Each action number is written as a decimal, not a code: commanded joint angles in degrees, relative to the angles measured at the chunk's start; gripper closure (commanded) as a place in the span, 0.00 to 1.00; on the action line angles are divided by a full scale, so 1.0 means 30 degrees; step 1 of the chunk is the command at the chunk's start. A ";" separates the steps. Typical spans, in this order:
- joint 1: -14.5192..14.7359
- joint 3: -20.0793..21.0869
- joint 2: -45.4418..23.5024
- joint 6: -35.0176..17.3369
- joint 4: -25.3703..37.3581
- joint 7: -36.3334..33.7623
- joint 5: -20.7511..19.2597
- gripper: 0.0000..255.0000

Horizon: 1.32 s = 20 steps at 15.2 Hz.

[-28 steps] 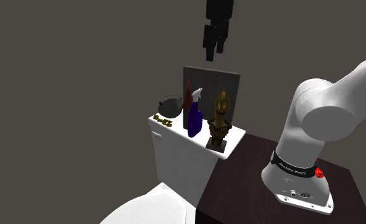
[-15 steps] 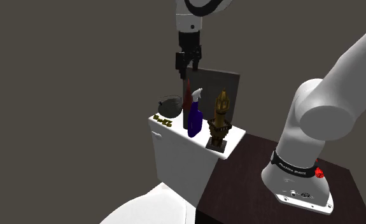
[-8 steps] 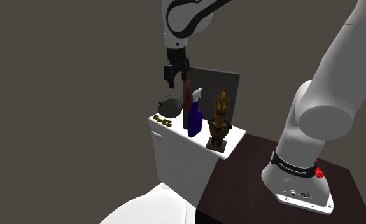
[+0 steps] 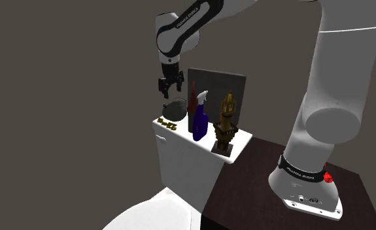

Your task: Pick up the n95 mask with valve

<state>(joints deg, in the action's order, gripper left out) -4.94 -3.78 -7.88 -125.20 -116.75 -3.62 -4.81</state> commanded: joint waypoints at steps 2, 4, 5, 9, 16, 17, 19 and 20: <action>-0.0226 -0.0116 -0.2376 -0.0380 0.1959 0.0154 0.0277 0.00; -0.0384 -0.0150 -0.3878 -0.0516 0.3295 0.0221 0.0462 0.00; -0.0468 -0.0160 -0.4636 -0.0547 0.4007 0.0252 0.0554 0.00; -0.0631 -0.0159 -0.6227 -0.0943 0.5173 0.0283 0.0716 0.00; -0.0653 -0.0142 -0.7044 -0.2038 0.4893 0.0233 0.0733 0.00; -0.0641 -0.0138 -0.7034 -0.1989 0.4928 0.0220 0.0732 1.00; -0.0647 -0.0139 -0.7032 -0.1984 0.4932 0.0228 0.0733 1.00; -0.0646 -0.0139 -0.7032 -0.1984 0.4932 0.0226 0.0733 1.00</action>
<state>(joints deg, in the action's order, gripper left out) -6.86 -4.18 -28.97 -131.15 -101.95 -2.94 -2.60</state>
